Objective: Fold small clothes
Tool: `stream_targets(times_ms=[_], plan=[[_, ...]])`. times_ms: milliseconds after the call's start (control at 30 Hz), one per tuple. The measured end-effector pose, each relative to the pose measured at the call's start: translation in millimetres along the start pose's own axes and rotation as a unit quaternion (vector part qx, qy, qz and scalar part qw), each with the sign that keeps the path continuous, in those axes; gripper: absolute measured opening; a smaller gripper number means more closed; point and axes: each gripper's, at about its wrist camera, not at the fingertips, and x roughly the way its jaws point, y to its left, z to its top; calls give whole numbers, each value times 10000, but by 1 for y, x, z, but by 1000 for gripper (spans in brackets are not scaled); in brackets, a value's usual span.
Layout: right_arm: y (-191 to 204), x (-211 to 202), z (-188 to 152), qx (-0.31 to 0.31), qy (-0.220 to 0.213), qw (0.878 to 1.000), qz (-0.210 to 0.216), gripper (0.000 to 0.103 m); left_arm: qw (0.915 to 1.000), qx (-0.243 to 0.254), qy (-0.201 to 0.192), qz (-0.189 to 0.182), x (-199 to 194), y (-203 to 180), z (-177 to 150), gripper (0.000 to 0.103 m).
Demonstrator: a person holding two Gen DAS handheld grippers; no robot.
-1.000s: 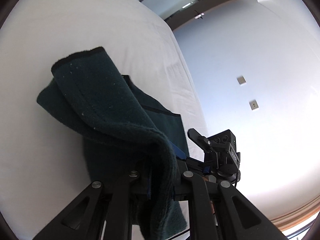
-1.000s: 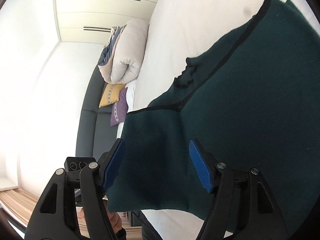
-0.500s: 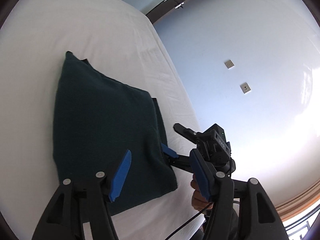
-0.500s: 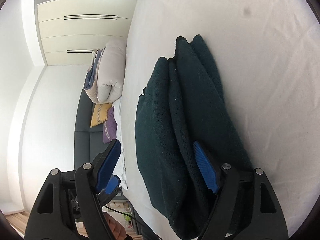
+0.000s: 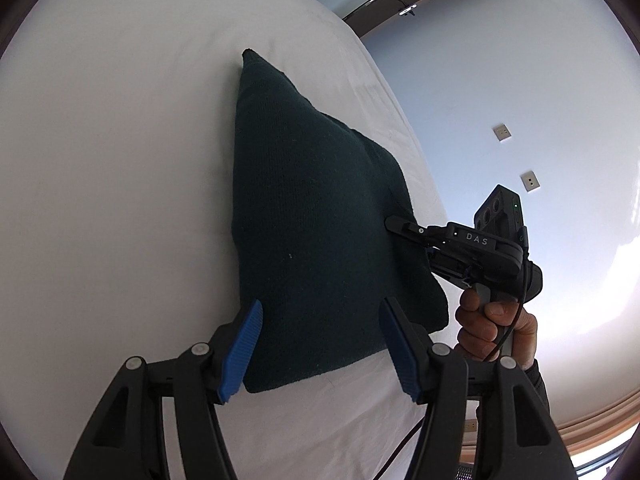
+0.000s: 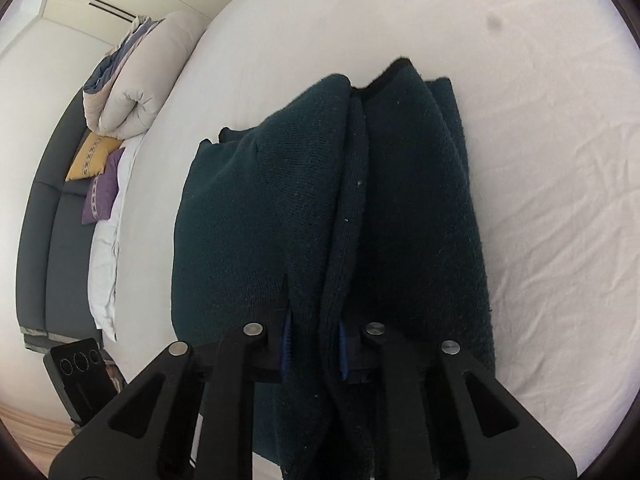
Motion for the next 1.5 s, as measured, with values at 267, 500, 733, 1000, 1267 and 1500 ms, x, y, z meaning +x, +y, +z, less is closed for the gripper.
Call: stream_targets(times_ms=[267, 500, 733, 1000, 1267, 1500], plan=[[-29, -63, 0, 125, -289, 9995, -75, 13, 9997, 229, 52, 27, 3, -2, 6, 63], [-65, -59, -7, 481, -340, 9982, 128, 13, 9988, 432, 105, 202, -2, 0, 4, 64], [-89, -48, -9, 632, -298, 9967, 403, 14, 9916, 1010, -35, 806, 6, -16, 7, 64], [-57, -95, -52, 272, -633, 9976, -23, 22, 9618, 2004, -137, 1858, 38, -44, -2, 65], [-81, -93, -79, 181, -525, 9950, -832, 22, 9439, 2333, 85, 2337, 60, -45, -10, 71], [-86, -103, -86, 113, -726, 9921, -1015, 22, 9424, 2343, 106, 2384, 62, -45, -11, 72]])
